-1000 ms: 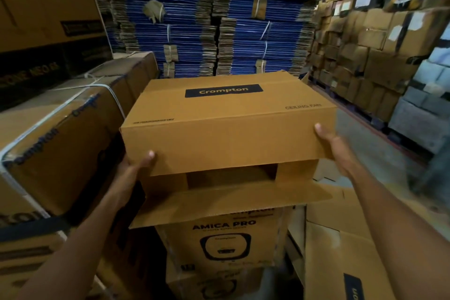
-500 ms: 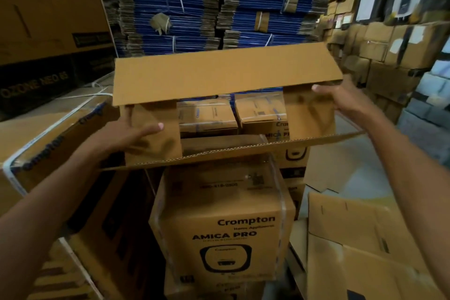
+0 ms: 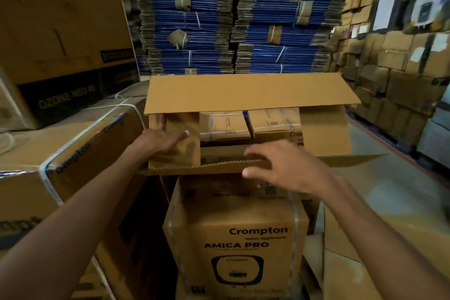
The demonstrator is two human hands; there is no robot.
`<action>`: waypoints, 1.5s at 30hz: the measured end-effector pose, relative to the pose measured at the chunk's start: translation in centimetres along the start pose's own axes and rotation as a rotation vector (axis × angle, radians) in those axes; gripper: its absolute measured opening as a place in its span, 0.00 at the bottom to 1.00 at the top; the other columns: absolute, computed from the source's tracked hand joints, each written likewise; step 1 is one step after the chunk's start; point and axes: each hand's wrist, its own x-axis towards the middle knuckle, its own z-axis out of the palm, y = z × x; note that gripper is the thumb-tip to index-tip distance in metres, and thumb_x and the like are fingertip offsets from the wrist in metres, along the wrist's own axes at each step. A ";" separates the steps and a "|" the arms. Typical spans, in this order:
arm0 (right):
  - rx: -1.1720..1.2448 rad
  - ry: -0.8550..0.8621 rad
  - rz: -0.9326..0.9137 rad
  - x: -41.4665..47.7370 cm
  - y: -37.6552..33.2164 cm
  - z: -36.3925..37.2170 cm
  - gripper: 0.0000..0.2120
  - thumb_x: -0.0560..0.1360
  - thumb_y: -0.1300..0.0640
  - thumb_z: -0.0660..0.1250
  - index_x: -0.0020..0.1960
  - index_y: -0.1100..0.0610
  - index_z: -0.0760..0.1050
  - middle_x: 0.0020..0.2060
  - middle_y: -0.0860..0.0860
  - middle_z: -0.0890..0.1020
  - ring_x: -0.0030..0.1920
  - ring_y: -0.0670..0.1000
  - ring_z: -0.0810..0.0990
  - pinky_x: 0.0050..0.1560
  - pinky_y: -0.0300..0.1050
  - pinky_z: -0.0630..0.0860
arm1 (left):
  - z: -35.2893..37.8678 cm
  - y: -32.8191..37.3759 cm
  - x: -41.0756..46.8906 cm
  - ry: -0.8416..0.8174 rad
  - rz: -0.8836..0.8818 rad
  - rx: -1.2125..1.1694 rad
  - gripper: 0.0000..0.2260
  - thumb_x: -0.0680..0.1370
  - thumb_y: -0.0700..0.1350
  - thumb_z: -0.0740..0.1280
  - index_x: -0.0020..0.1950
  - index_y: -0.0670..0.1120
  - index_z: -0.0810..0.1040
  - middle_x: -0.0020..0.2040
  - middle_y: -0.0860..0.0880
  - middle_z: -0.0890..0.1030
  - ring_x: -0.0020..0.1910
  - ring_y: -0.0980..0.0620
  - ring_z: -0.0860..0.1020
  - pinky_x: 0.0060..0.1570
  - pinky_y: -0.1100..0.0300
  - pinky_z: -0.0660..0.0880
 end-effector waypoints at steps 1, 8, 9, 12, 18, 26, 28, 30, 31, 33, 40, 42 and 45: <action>-0.099 -0.003 -0.050 0.4 -0.2 0.9 0.27 0.79 0.37 0.64 0.74 0.44 0.67 0.64 0.45 0.79 0.64 0.49 0.78 0.65 0.55 0.76 | -0.1 0.5 -0.4 0.021 0.006 0.037 0.42 0.77 0.74 0.54 0.80 0.45 0.62 0.74 0.37 0.70 0.69 0.36 0.73 0.69 0.43 0.71; -0.179 0.229 -0.181 1.4 1.1 3.9 0.11 0.79 0.60 0.70 0.60 0.53 0.81 0.46 0.49 0.86 0.45 0.47 0.86 0.46 0.45 0.83 | -1.5 2.8 -1.7 0.468 0.253 0.295 0.18 0.79 0.60 0.65 0.44 0.46 0.77 0.43 0.47 0.79 0.42 0.46 0.78 0.46 0.50 0.77; -0.177 0.255 -0.181 1.2 1.3 4.2 0.10 0.78 0.61 0.71 0.58 0.53 0.82 0.44 0.48 0.86 0.42 0.46 0.85 0.44 0.44 0.83 | -1.9 3.4 -2.1 0.563 0.327 0.269 0.16 0.80 0.57 0.65 0.42 0.45 0.76 0.41 0.47 0.78 0.41 0.44 0.79 0.44 0.50 0.76; -0.146 0.381 -0.196 0.5 1.4 4.9 0.13 0.67 0.65 0.80 0.46 0.51 0.84 0.32 0.45 0.82 0.30 0.41 0.80 0.33 0.35 0.79 | -3.5 5.0 -2.0 0.812 0.460 0.149 0.15 0.80 0.55 0.65 0.54 0.43 0.78 0.52 0.42 0.79 0.58 0.38 0.76 0.54 0.42 0.72; -0.182 0.492 -0.287 -0.5 1.0 5.4 0.15 0.58 0.64 0.84 0.40 0.53 0.85 0.29 0.46 0.82 0.28 0.44 0.81 0.33 0.41 0.81 | -3.3 6.0 2.5 0.639 0.416 0.019 0.39 0.76 0.66 0.66 0.78 0.46 0.57 0.77 0.42 0.59 0.78 0.34 0.56 0.70 0.29 0.61; -0.185 0.556 -0.238 -0.2 1.5 4.9 0.17 0.60 0.67 0.81 0.47 0.56 0.86 0.34 0.49 0.85 0.32 0.47 0.84 0.37 0.46 0.83 | 0.8 6.0 4.1 0.373 0.315 0.070 0.64 0.68 0.65 0.76 0.76 0.57 0.22 0.81 0.47 0.29 0.76 0.26 0.34 0.66 0.18 0.45; -0.181 0.559 -0.231 0.0 1.5 5.0 0.17 0.60 0.67 0.81 0.47 0.56 0.86 0.34 0.49 0.85 0.31 0.46 0.83 0.38 0.46 0.83 | 0.6 5.8 4.3 0.373 0.337 0.029 0.62 0.70 0.57 0.76 0.75 0.59 0.21 0.80 0.49 0.28 0.76 0.25 0.34 0.65 0.17 0.45; -0.162 0.572 -0.218 0.3 1.5 5.0 0.17 0.62 0.69 0.80 0.48 0.56 0.86 0.35 0.49 0.85 0.31 0.47 0.84 0.38 0.47 0.83 | -0.4 5.5 4.3 0.359 0.387 -0.027 0.59 0.73 0.52 0.74 0.76 0.60 0.23 0.80 0.50 0.28 0.76 0.25 0.35 0.67 0.18 0.45; -0.156 0.584 -0.213 0.5 1.5 4.9 0.17 0.62 0.70 0.79 0.49 0.56 0.86 0.35 0.50 0.85 0.31 0.47 0.84 0.38 0.48 0.84 | -1.1 5.4 4.4 0.349 0.411 -0.027 0.58 0.74 0.51 0.73 0.76 0.59 0.23 0.80 0.49 0.28 0.77 0.27 0.37 0.70 0.21 0.44; -0.158 0.608 -0.213 0.8 1.5 4.6 0.17 0.62 0.71 0.78 0.48 0.57 0.86 0.34 0.49 0.85 0.30 0.48 0.83 0.35 0.46 0.83 | -2.6 5.0 4.1 0.306 0.467 -0.030 0.55 0.75 0.47 0.71 0.78 0.53 0.24 0.81 0.45 0.29 0.79 0.29 0.43 0.76 0.30 0.43; -0.134 0.620 -0.229 2.0 2.0 4.0 0.15 0.66 0.70 0.77 0.50 0.57 0.86 0.36 0.50 0.86 0.31 0.48 0.84 0.32 0.45 0.83 | -6.6 3.2 0.3 0.365 0.483 -0.244 0.39 0.80 0.34 0.65 0.84 0.52 0.47 0.58 0.44 0.77 0.41 0.55 0.76 0.38 0.62 0.74; -0.146 0.623 -0.227 2.2 2.2 3.7 0.15 0.66 0.70 0.78 0.49 0.57 0.86 0.35 0.49 0.85 0.30 0.46 0.83 0.30 0.42 0.81 | -6.0 2.4 -0.8 0.555 0.474 -0.337 0.33 0.80 0.32 0.63 0.82 0.50 0.58 0.55 0.47 0.80 0.38 0.58 0.77 0.33 0.67 0.75; -0.170 0.640 -0.210 2.7 2.6 3.6 0.15 0.65 0.71 0.78 0.48 0.56 0.85 0.34 0.48 0.85 0.29 0.46 0.83 0.29 0.45 0.83 | -4.4 1.0 -1.8 0.714 0.448 -0.396 0.27 0.83 0.36 0.61 0.81 0.51 0.61 0.51 0.50 0.82 0.38 0.57 0.78 0.38 0.60 0.80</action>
